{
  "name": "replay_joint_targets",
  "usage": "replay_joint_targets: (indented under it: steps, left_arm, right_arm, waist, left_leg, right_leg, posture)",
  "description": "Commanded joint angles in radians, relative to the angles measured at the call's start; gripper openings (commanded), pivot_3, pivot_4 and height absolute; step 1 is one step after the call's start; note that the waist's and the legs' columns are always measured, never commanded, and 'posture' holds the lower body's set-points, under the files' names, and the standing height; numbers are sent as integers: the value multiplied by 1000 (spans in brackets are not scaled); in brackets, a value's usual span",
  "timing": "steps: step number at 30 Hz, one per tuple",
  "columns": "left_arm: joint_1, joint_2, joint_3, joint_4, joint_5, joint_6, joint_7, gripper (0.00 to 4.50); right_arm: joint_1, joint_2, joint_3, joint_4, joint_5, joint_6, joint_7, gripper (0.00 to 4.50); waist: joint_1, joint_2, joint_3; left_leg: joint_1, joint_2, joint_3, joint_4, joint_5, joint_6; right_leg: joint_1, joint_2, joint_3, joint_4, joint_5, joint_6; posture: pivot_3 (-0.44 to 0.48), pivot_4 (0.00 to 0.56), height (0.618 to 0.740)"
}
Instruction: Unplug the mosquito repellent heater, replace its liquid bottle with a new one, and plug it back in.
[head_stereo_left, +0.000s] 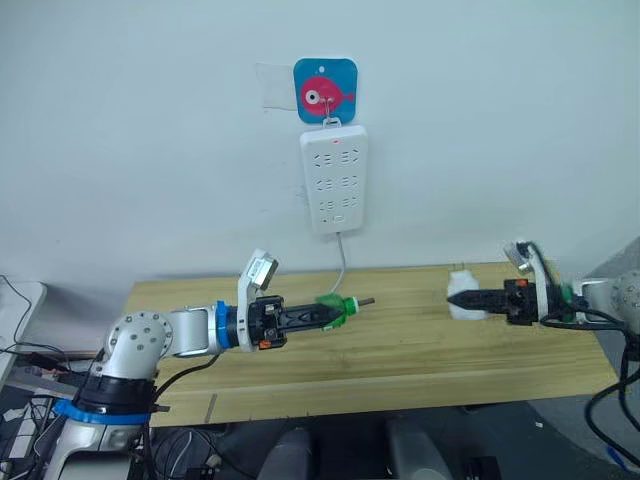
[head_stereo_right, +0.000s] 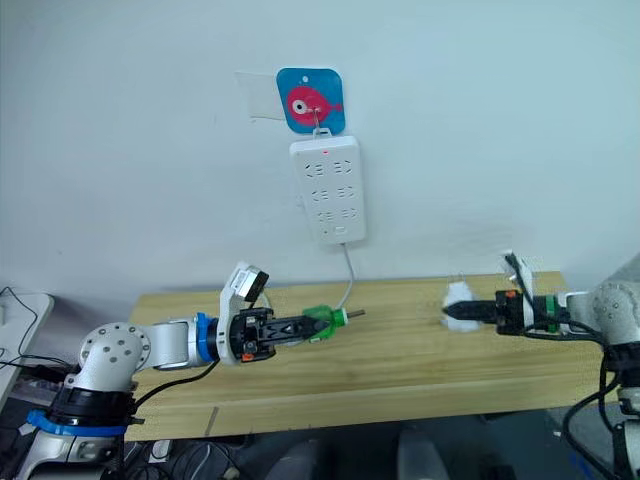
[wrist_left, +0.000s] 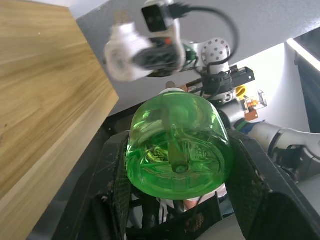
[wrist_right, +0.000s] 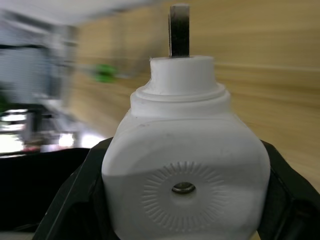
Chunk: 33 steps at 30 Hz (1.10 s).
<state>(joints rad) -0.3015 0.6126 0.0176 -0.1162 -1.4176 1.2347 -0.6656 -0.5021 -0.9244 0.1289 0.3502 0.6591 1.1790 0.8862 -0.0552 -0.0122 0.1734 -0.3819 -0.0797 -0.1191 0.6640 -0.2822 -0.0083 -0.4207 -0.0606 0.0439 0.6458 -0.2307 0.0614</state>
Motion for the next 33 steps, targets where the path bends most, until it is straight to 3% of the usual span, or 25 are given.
replay_joint_targets:
  steps: [1, 6, 18, 20, 23, 31, 33]
  left_arm:
    - [19, -17, 20, -65, 11, -12, -6, 2230]
    - [41, -35, 26, -95, 34, -17, 1, 2230]
    - [95, -51, 48, -152, 45, -24, 27, 2230]
    - [100, -49, 48, -152, 50, -26, 27, 2230]
    - [101, -47, 49, -150, 54, -28, 23, 2230]
    - [89, -49, 47, -132, 77, -40, -18, 2230]
    - [83, -49, 47, -129, 101, -57, -43, 2230]
  right_arm:
    - [-46, 7, 99, 180, -234, -212, -40, 3000]
    - [-113, 78, 138, 409, -416, -379, -90, 3000]
    - [-246, 195, 71, 686, -555, -421, -119, 3000]
    - [-260, 204, 51, 704, -560, -425, -128, 3724]
    - [-281, 208, 31, 718, -574, -425, -123, 4435]
    - [-295, 122, 4, 586, -546, -283, 32, 4435]
    - [-257, 59, -27, 436, -488, -161, 106, 4435]
  waist:
    - [2, 1, 5]
    - [-1, 0, 14]
    - [20, -1, 16]
    - [23, -1, 16]
    - [23, -1, 16]
    - [22, 0, 17]
    - [22, 0, 17]
  left_leg:
    - [0, 0, 1, 0, 0, 0]
    - [1, 2, 5, 0, 0, -1]
    - [1, 2, 5, 0, 0, -1]
    - [1, 2, 5, 0, 0, -1]
    - [1, 2, 5, 0, 0, -1]
    - [1, 2, 6, 0, 1, -2]
    - [1, 2, 5, 0, 1, -1]
  right_leg:
    - [0, 0, 1, 0, 0, 0]
    - [-1, 0, 4, 1, 1, -2]
    - [-1, 0, 4, 0, 2, -4]
    - [-1, 0, 3, 0, 2, -4]
    - [-1, 0, 3, 0, 3, -5]
    - [-1, 1, 4, 0, 3, -5]
    - [-1, 1, 3, 0, 3, -5]
  posture:
    - [-56, 206, 740]
    - [-25, 209, 740]
    - [11, 206, 740]
    - [10, 202, 740]
    - [-1, 197, 740]
    - [-40, 185, 740]
    - [-58, 180, 740]
